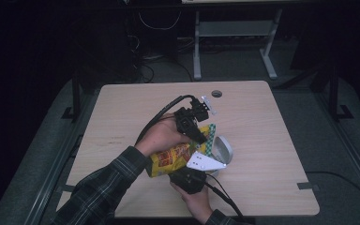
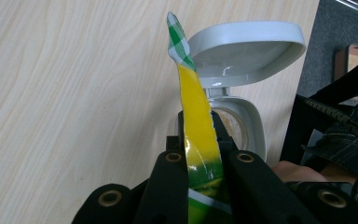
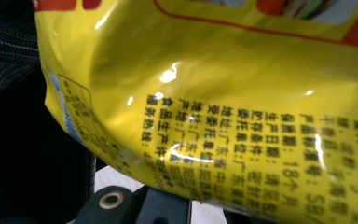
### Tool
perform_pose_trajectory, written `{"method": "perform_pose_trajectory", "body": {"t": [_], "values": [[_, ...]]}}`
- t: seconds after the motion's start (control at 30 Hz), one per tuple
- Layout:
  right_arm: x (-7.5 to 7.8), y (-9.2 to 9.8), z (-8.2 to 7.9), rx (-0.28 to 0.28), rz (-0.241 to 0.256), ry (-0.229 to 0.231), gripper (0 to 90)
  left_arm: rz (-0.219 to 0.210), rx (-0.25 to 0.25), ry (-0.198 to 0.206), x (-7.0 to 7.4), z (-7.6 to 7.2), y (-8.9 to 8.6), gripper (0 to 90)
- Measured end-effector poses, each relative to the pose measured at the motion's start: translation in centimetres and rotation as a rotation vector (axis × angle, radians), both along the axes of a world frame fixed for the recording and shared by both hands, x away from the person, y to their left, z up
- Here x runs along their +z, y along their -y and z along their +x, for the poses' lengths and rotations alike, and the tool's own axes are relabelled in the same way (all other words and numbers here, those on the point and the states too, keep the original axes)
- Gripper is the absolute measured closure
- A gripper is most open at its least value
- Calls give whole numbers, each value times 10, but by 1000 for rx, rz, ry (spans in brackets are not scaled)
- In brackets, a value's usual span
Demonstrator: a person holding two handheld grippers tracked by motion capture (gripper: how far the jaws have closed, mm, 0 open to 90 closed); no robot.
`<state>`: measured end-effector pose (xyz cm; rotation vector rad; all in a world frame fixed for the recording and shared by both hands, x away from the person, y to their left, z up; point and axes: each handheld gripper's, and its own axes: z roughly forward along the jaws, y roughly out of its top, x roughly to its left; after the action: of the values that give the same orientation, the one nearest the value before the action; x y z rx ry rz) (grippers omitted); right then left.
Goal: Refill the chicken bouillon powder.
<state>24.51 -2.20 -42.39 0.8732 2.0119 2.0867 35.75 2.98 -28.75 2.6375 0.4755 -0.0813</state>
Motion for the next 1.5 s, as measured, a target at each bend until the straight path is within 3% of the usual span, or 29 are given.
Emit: {"method": "perform_pose_trajectory", "body": {"t": [1.17, 1.3, 1.5], "values": [[1, 0, 0, 0, -3, 0, 897, -5, -2, 9, 1, -1, -1, 891], [1, 1, 0, 0, -11, 11, 897, -19, -4, 19, 2, -2, -2, 891], [-1, -1, 0, 2, -33, 15, 898, -46, 8, 2, 0, -1, -9, 893]]}}
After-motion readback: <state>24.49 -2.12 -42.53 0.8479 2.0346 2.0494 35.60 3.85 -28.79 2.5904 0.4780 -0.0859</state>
